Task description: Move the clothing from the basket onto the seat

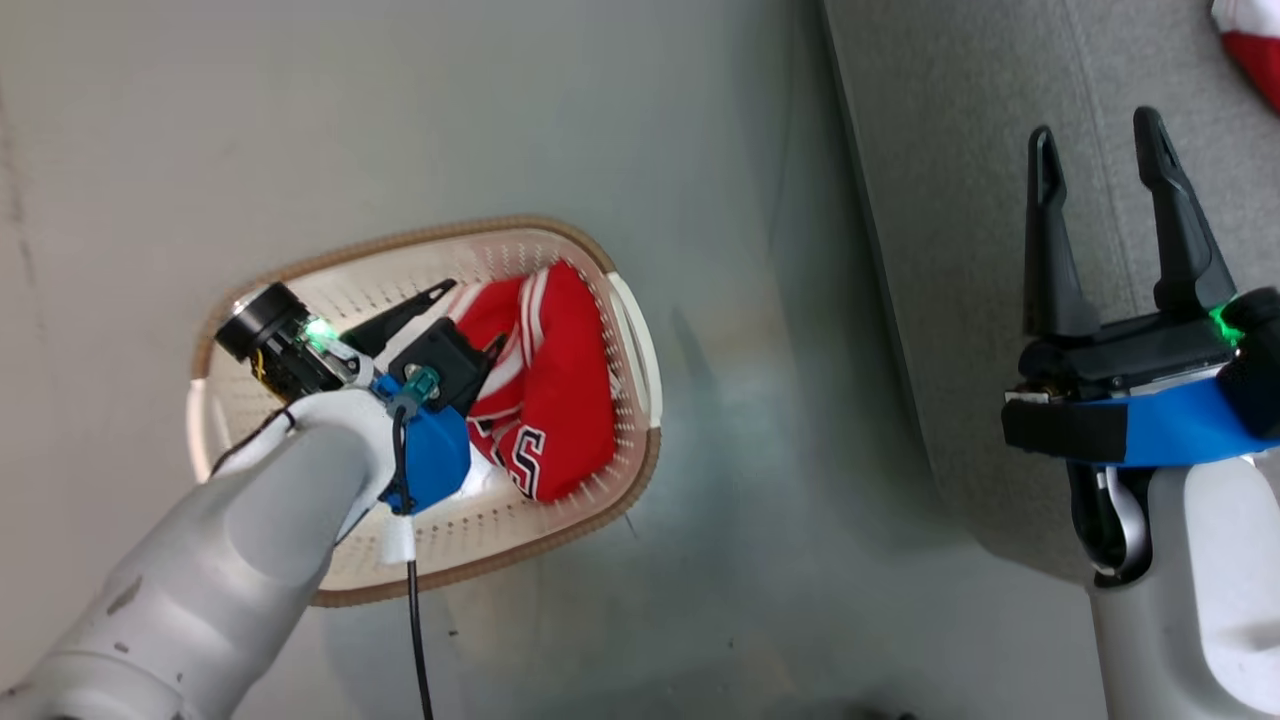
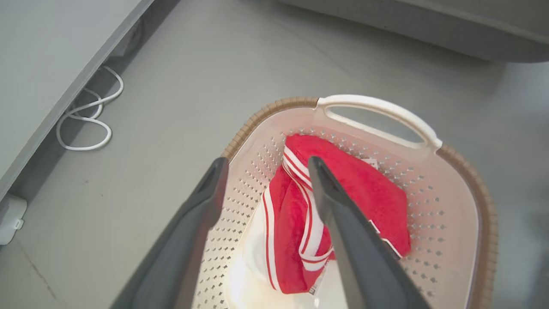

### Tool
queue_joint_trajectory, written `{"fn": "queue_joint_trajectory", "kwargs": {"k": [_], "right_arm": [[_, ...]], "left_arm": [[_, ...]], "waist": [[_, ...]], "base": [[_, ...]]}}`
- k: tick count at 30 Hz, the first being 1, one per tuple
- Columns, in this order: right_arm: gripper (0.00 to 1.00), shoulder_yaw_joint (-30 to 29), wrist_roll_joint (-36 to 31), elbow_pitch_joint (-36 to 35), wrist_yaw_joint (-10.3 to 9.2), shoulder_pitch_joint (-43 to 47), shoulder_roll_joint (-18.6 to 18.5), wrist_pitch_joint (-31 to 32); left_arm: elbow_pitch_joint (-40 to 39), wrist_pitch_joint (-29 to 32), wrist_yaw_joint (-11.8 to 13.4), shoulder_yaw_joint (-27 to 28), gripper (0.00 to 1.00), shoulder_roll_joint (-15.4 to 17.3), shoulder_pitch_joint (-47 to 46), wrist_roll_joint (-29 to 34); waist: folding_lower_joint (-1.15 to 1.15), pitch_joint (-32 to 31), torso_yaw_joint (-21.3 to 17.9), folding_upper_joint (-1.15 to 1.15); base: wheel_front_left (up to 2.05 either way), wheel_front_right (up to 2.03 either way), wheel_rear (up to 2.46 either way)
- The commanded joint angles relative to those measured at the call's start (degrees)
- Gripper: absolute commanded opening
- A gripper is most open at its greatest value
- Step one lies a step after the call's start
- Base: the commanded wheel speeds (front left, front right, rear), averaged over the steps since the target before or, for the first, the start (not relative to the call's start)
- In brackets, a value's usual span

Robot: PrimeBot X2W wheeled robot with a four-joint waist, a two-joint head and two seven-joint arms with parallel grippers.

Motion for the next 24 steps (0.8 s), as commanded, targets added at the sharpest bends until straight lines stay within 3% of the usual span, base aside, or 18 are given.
{"fn": "queue_joint_trajectory", "kwargs": {"k": [1, 6, 11, 24], "right_arm": [[1.0, 0.2, 0.1, -0.5, 0.01, -1.5, 0.3, -0.1], [1.0, 0.9, 0.1, -1.7, 0.01, -3.3, 0.5, -0.1], [1.0, 1.3, 0.2, -2.9, 0.01, -4.4, 0.6, -0.1], [1.0, 1.7, 1.5, -5.4, 0.01, -5.9, 0.6, -0.1]], "left_arm": [[1.3, 0.9, -0.1, -2.0, 1.0, 0.3, -2.3, -0.9], [5.3, 3.2, -0.1, -9.9, 1.0, 1.1, -6.3, -4.4], [8.1, 6.2, -0.1, -13.7, 1.0, 1.9, -8.9, -7.0], [9.0, 15.4, -0.1, -15.3, 1.0, 4.9, -11.0, -5.9]], "waist": [[-0.02, 4.4, -2.2, 0.0], [-0.02, 9.0, -3.4, 0.0], [-0.02, 12.8, -4.3, 0.0], [-0.02, 20.4, -5.9, 0.0]], "base": [[0.0, 0.0, 0.0], [0.0, 0.0, 0.0], [0.0, 0.0, 0.0], [0.0, 0.0, 0.0]]}}
